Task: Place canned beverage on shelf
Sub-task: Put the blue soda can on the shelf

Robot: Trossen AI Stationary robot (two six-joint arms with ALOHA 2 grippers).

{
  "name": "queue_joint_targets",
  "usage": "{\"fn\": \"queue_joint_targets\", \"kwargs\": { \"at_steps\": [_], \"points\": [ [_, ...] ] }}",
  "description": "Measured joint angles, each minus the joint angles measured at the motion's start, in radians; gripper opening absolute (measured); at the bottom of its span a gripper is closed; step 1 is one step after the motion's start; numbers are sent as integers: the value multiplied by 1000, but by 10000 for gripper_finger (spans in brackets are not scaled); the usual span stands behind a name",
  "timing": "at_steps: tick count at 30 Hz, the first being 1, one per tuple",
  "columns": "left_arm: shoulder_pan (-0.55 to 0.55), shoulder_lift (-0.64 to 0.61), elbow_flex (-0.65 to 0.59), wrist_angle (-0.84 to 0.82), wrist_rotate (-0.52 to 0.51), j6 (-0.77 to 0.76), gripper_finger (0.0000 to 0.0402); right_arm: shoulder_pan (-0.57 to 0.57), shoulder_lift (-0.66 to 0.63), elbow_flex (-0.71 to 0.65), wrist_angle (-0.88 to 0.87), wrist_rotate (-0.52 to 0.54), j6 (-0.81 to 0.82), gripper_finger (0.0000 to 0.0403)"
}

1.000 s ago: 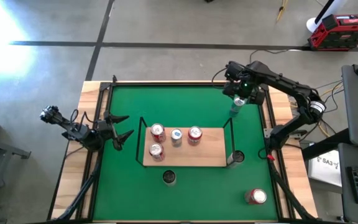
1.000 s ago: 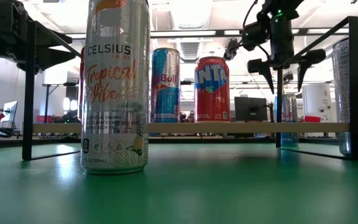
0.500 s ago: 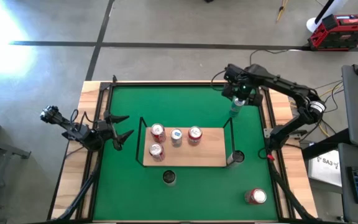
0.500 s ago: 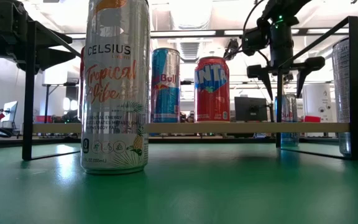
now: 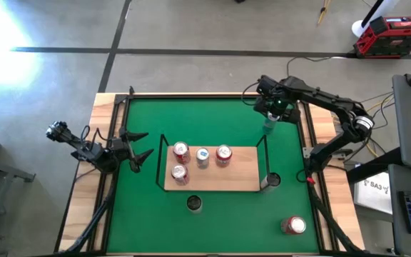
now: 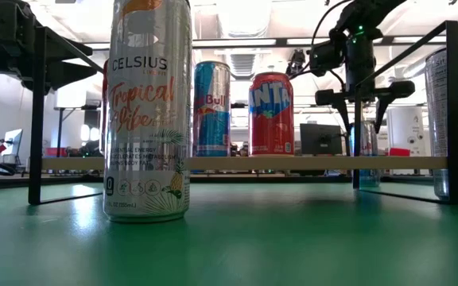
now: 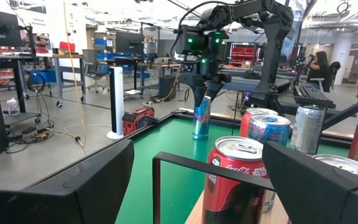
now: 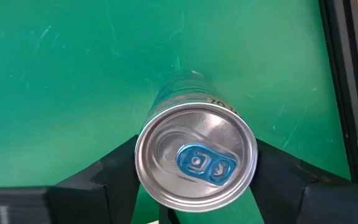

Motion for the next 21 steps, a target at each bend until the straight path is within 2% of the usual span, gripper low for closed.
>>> {"fn": "queue_joint_targets", "kwargs": {
  "at_steps": [8, 17, 21],
  "points": [
    [0, 0, 0, 0, 0, 0, 340, 0, 1, 15, 6, -22, -19, 230],
    [0, 0, 0, 0, 0, 0, 340, 4, -4, 190, -37, -23, -96, 236],
    [0, 0, 0, 0, 0, 0, 340, 37, -4, 248, -67, -28, -179, 233]
  ]
}}
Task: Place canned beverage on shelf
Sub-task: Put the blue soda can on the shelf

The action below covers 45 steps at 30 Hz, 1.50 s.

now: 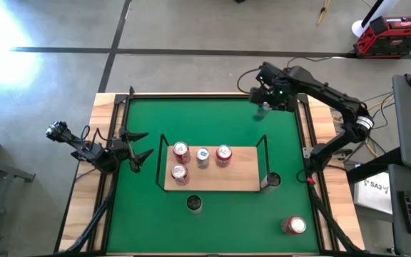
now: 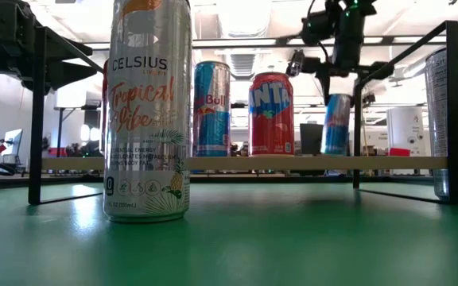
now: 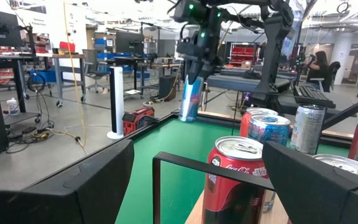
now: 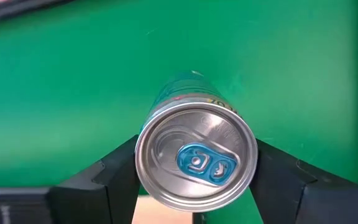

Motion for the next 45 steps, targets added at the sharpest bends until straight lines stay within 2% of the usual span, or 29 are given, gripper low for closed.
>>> {"fn": "queue_joint_targets", "kwargs": {
  "at_steps": [9, 21, 26, 45],
  "points": [
    [0, 0, 0, 0, 0, 0, 340, 107, 0, 93, -57, 1, -156, 233],
    [0, 0, 0, 0, 0, 0, 340, 313, 0, 105, -69, 2, -293, 233],
    [0, 0, 0, 0, 0, 0, 340, 395, 0, 105, -70, 4, -275, 241],
    [0, 0, 0, 0, 0, 0, 340, 718, 43, 104, -90, 2, -30, 253]
  ]
}}
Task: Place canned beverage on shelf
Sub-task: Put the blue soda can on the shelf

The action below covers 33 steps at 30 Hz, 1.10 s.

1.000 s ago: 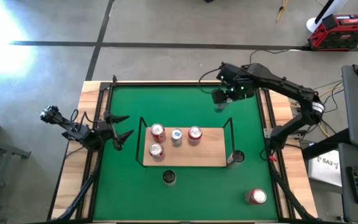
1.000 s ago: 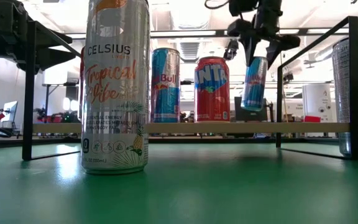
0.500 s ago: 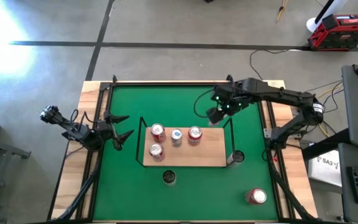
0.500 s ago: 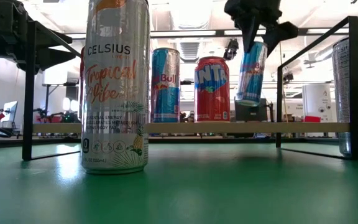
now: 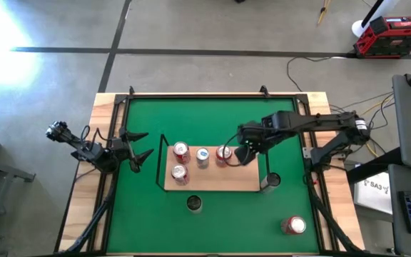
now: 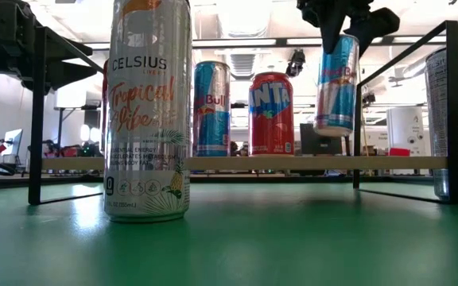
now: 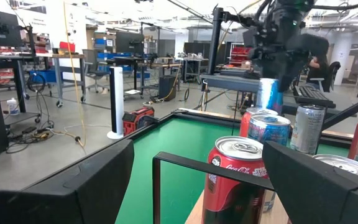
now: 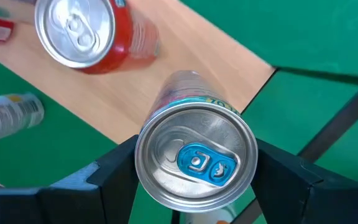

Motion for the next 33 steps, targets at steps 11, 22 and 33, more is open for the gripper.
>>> {"fn": "queue_joint_targets", "kwargs": {
  "at_steps": [11, 22, 33],
  "points": [
    [0, 0, 0, 0, 0, 0, 340, 87, 100, 44, -15, -37, -28, 254],
    [0, 0, 0, 0, 0, 0, 340, 165, 227, 196, -123, -35, -29, 254],
    [0, 0, 0, 0, 0, 0, 340, 167, 386, 420, -194, -27, -85, 254]
  ]
}}
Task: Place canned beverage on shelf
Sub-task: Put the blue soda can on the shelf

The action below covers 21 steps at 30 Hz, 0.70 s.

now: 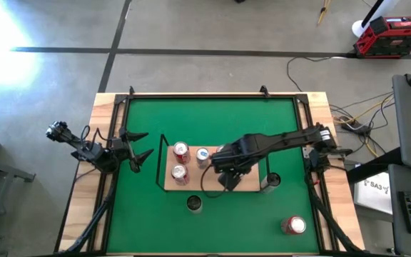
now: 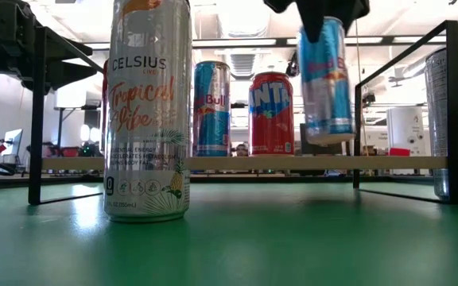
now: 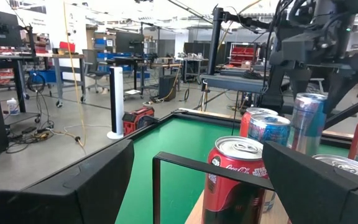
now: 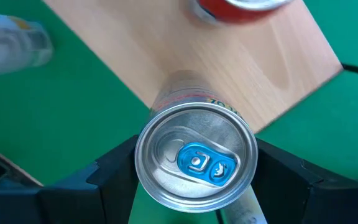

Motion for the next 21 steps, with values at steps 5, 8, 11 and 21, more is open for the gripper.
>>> {"fn": "queue_joint_targets", "kwargs": {
  "at_steps": [5, 8, 11, 21],
  "points": [
    [0, 0, 0, 0, 0, 0, 340, 0, 34, 63, 7, 1, -11, 254],
    [0, 0, 0, 1, 0, 0, 340, 0, 48, 78, 16, 1, -23, 254],
    [0, 0, 0, 1, 0, 0, 340, 0, 71, 95, 25, 1, -39, 254],
    [0, 0, 0, 0, 0, 0, 340, 0, 192, 240, 11, 0, -120, 254]
  ]
}}
